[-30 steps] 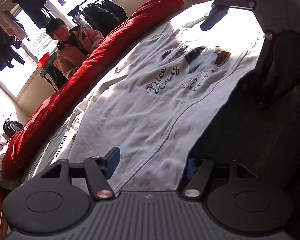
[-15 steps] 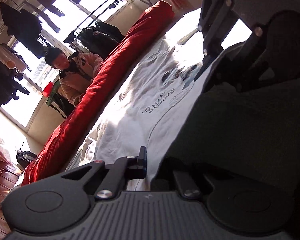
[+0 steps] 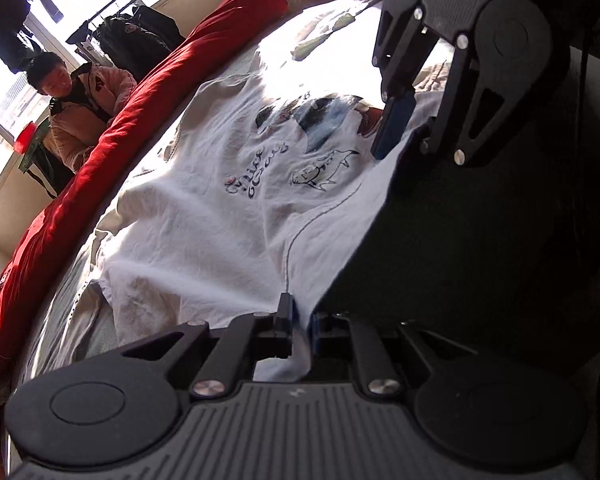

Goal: Fold clothes

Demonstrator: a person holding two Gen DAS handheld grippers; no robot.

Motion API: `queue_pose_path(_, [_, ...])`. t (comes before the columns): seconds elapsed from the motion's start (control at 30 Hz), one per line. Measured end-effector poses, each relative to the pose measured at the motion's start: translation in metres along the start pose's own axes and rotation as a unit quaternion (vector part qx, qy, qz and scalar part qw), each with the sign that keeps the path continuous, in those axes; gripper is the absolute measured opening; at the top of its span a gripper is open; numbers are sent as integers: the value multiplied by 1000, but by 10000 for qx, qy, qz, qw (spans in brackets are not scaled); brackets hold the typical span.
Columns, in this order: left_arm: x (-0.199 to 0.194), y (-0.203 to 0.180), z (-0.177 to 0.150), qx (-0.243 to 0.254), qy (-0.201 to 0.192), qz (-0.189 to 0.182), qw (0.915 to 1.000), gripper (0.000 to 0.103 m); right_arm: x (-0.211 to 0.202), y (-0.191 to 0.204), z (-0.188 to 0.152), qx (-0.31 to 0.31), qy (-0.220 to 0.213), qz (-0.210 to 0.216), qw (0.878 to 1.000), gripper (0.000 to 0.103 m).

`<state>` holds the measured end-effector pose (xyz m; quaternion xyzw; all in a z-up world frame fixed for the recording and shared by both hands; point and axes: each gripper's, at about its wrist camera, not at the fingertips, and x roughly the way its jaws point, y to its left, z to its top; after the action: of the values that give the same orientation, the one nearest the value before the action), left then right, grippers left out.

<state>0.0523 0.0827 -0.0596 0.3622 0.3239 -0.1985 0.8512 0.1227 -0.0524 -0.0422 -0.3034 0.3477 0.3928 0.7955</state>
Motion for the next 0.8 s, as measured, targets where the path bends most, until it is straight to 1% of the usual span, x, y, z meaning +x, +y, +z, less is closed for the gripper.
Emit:
queue_pose_path(0.07, [-16, 7, -7, -328, 2, -133, 9994, 12, -9, -5, -6, 193, -63, 68, 9998, 36])
queue_pose_path(0.1, [-25, 15, -10, -609, -52, -193, 9979, 12, -14, -8, -9, 290, -94, 102, 9995, 42])
queue_pose_path(0.17, [-41, 41, -18, -1385, -163, -343, 9896, 12, -24, -16, -14, 515, -171, 164, 9984, 47])
queue_pose_path(0.2, [-45, 57, -23, -1797, -215, -327, 9829, 12, -31, -22, -17, 676, -240, 193, 9972, 49])
queue_pose_path(0.23, [-48, 73, -29, -2206, -266, -310, 9745, 12, -37, -27, -19, 830, -316, 232, 9958, 50])
queue_pose_path(0.27, [-52, 89, -34, -2611, -317, -292, 9644, 12, -44, -34, -22, 1010, -400, 289, 9937, 51])
queue_pose_path(0.33, [-53, 118, -45, -3252, -349, -168, 9449, 17, -54, -45, -27, 1343, -552, 414, 9885, 54])
queue_pose_path(0.37, [-53, 128, -49, -3426, -380, -93, 9387, 19, -59, -50, -28, 1503, -648, 468, 9854, 55])
queue_pose_path(0.43, [-42, 152, -55, -3762, -348, 34, 9259, 20, -69, -60, -31, 1807, -845, 546, 9784, 56])
queue_pose_path(0.47, [-37, 165, -58, -3928, -331, 97, 9190, 21, -73, -64, -32, 1906, -929, 513, 9759, 57])
queue_pose_path(0.53, [-17, 186, -60, -4180, -255, 88, 9081, 24, -77, -69, -33, 2030, -1029, 393, 9730, 61])
queue_pose_path(0.6, [5, 207, -62, -4407, -185, 30, 8975, 32, -76, -75, -33, 2134, -1061, 279, 9708, 61])
queue_pose_path(0.67, [24, 224, -63, -4645, -167, -54, 8854, 36, -71, -81, -34, 2268, -1047, 222, 9680, 61])
queue_pose_path(0.7, [36, 232, -63, -4770, -165, -134, 8786, 36, -67, -84, -35, 2339, -1037, 199, 9665, 62])
queue_pose_path(0.77, [57, 244, -63, -4951, -156, -183, 8685, 36, -61, -91, -37, 2480, -1016, 153, 9633, 65])
queue_pose_path(0.8, [69, 250, -62, -5005, -134, -156, 8655, 36, -58, -94, -37, 2551, -1006, 131, 9616, 66])
